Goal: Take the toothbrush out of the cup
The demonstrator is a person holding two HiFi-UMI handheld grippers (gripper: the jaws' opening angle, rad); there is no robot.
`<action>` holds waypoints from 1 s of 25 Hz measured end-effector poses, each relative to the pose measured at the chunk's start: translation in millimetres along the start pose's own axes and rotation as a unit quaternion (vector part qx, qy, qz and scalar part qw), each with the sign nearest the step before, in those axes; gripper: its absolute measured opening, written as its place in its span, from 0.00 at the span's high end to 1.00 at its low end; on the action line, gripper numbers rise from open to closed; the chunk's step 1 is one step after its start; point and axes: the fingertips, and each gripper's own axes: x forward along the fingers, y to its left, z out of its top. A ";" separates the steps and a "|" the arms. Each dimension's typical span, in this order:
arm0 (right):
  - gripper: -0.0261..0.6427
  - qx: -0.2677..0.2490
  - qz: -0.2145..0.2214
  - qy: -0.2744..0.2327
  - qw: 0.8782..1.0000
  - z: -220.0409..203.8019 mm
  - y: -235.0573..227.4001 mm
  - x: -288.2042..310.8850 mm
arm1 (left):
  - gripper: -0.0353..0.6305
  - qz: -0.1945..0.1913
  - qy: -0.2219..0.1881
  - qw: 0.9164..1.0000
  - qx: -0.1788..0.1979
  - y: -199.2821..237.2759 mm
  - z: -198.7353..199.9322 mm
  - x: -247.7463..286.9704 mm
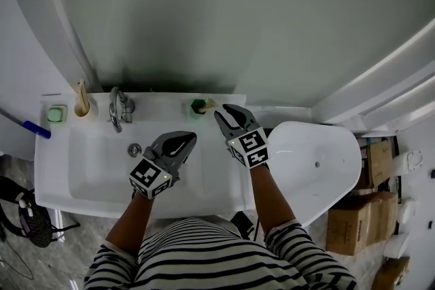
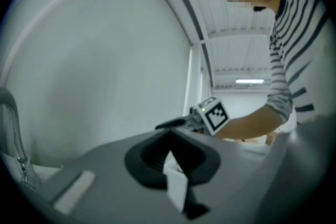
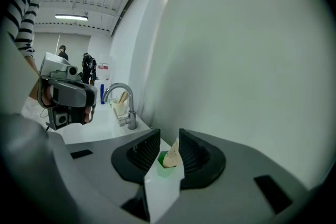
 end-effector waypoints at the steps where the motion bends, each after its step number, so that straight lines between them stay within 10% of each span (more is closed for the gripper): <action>1: 0.84 0.000 -0.001 0.001 1.000 -1.0 -1.0 1.8 | 0.94 -0.001 0.000 1.000 0.000 -0.1 -0.3 -0.3; 25: 0.74 0.002 0.027 0.059 0.998 -38.8 -17.7 45.4 | 0.94 -0.009 0.014 1.000 -0.001 -1.8 -7.7 5.0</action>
